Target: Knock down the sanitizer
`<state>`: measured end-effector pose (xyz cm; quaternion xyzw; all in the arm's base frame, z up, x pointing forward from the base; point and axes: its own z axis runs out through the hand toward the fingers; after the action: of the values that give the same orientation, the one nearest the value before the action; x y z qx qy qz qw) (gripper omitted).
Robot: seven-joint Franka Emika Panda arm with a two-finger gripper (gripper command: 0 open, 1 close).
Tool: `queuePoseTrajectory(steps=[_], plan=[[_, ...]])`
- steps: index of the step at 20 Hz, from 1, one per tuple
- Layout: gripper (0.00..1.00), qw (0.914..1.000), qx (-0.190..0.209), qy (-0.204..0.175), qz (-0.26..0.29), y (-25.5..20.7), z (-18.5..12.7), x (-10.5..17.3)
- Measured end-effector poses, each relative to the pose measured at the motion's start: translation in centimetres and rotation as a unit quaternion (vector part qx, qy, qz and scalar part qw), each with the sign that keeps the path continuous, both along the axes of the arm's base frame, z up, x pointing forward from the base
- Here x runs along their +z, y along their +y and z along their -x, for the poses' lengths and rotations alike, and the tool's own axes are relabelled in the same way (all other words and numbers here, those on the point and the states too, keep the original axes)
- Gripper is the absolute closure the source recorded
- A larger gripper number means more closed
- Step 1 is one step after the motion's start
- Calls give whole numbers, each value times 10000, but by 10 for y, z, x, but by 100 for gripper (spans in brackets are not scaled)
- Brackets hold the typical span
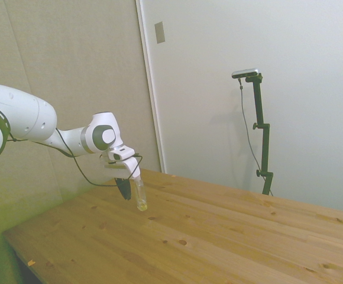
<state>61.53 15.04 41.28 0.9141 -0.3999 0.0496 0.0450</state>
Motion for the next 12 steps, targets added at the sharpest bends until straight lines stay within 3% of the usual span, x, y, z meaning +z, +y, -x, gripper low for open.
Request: queuePoseTrajectory(steps=[12], plan=[[100,9995,-256,-188,38,-19,-62,0]])
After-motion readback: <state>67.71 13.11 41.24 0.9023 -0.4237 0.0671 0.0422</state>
